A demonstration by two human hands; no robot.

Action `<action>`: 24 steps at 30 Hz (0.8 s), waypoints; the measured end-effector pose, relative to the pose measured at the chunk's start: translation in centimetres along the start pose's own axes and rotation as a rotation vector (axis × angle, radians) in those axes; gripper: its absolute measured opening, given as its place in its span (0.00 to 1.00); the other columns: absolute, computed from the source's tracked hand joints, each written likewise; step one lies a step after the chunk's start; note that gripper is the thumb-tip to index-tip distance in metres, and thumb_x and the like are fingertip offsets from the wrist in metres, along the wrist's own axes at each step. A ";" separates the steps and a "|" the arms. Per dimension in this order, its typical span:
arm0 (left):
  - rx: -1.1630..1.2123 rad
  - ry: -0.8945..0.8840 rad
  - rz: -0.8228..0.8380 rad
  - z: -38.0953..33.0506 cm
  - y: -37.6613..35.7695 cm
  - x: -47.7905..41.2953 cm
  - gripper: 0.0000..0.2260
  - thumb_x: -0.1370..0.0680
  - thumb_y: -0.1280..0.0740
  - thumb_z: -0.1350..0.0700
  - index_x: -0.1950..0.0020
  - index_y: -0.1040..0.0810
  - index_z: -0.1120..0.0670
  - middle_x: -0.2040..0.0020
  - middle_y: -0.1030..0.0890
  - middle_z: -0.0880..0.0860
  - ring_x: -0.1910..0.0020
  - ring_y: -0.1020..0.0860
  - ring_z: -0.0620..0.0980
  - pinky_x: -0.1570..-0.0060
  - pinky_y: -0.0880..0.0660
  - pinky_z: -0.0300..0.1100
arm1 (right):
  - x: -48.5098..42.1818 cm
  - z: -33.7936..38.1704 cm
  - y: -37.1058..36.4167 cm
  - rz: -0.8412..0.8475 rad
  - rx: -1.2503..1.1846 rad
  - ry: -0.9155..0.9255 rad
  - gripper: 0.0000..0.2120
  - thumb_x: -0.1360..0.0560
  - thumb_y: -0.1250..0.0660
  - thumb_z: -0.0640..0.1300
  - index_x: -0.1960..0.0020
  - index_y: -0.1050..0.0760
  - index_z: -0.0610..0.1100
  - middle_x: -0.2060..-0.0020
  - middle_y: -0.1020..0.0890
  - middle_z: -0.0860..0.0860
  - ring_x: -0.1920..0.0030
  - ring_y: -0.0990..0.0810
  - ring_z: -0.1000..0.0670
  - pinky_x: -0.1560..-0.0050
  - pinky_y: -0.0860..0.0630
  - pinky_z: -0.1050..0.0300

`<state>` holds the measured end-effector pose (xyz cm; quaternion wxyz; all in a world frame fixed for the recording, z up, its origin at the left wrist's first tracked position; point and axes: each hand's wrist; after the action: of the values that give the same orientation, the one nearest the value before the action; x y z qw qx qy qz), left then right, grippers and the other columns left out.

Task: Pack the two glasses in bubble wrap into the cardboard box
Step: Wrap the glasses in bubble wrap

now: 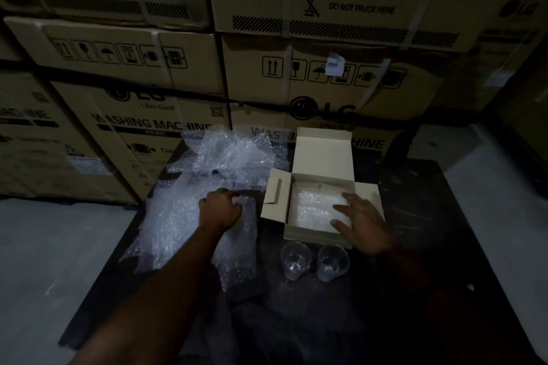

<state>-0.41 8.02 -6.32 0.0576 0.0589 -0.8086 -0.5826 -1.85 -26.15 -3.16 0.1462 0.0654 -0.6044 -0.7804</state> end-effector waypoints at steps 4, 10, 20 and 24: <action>-0.095 0.020 0.066 -0.1 -0.5 -3.4 0.18 0.22 0.39 0.47 0.32 0.27 0.46 0.31 0.29 0.58 0.33 0.32 0.61 0.37 0.34 0.56 | 1.8 4.0 1.4 0.170 -0.091 0.168 0.36 0.30 0.41 0.71 0.29 0.32 0.52 0.29 0.30 0.52 0.29 0.34 0.51 0.29 0.41 0.59; -0.148 0.046 0.214 0.3 -1.5 -7.0 0.28 0.23 0.40 0.38 0.25 0.39 0.44 0.22 0.48 0.56 0.24 0.50 0.64 0.30 0.46 0.62 | 3.3 7.9 -0.2 0.215 0.051 0.265 0.44 0.38 0.35 0.75 0.28 0.37 0.53 0.32 0.29 0.56 0.34 0.31 0.53 0.34 0.40 0.55; -0.060 -0.011 0.044 1.1 -1.3 -8.7 0.16 0.26 0.35 0.49 0.39 0.25 0.52 0.38 0.23 0.55 0.35 0.30 0.59 0.38 0.37 0.56 | 2.6 10.0 -0.5 0.178 0.070 0.211 0.32 0.28 0.33 0.60 0.27 0.37 0.53 0.31 0.31 0.56 0.35 0.31 0.52 0.40 0.41 0.62; 0.313 -0.049 -0.123 2.3 -1.1 -7.8 0.12 0.27 0.35 0.54 0.47 0.19 0.57 0.47 0.17 0.57 0.45 0.21 0.57 0.42 0.27 0.48 | 1.7 10.7 -0.8 0.196 -0.033 0.189 0.31 0.28 0.32 0.58 0.28 0.35 0.51 0.32 0.29 0.54 0.36 0.30 0.51 0.41 0.40 0.63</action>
<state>6.95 11.13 -8.24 -0.0081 0.1023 -0.8854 -0.4533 -6.59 -16.64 -1.01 0.2793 0.0769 -0.5785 -0.7625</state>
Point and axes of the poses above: each hand's wrist, its own x-axis away from the middle knuckle, its own y-axis out of the back of the hand, z = x × y
